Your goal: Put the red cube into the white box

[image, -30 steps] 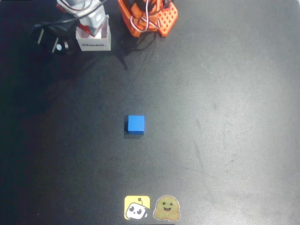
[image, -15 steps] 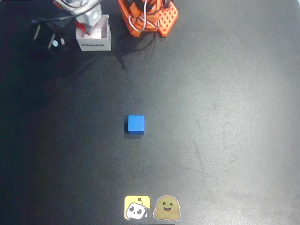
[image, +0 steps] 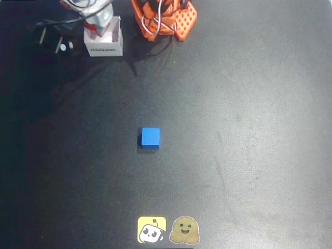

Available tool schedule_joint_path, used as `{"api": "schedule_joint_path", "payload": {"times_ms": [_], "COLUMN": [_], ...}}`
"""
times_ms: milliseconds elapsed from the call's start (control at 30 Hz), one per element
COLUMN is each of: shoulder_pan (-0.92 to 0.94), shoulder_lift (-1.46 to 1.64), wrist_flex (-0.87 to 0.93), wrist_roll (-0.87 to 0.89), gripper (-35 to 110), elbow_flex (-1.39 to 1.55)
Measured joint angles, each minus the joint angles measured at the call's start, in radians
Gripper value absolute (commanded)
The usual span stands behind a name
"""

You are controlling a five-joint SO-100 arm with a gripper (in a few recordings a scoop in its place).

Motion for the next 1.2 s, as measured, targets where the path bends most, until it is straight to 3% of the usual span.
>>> {"api": "schedule_joint_path", "payload": {"times_ms": [300, 433, 500, 600, 833, 1033, 1200], "shoulder_pan": [0.0, 0.0, -0.002, -0.037, -0.396, -0.83, -1.037], "shoulder_lift": [0.0, 0.0, 0.0, 0.0, -0.012, -0.052, -0.066], "wrist_flex": [0.029, 0.032, 0.032, 0.02, -0.081, -0.311, -0.486], "wrist_roll": [0.005, 0.005, 0.005, 0.005, 0.049, 0.233, 0.307], "gripper": [26, 14, 0, 0, 0, 0, 0], "elbow_flex": [0.002, 0.002, 0.002, -0.015, -0.201, -0.212, -0.118]}}
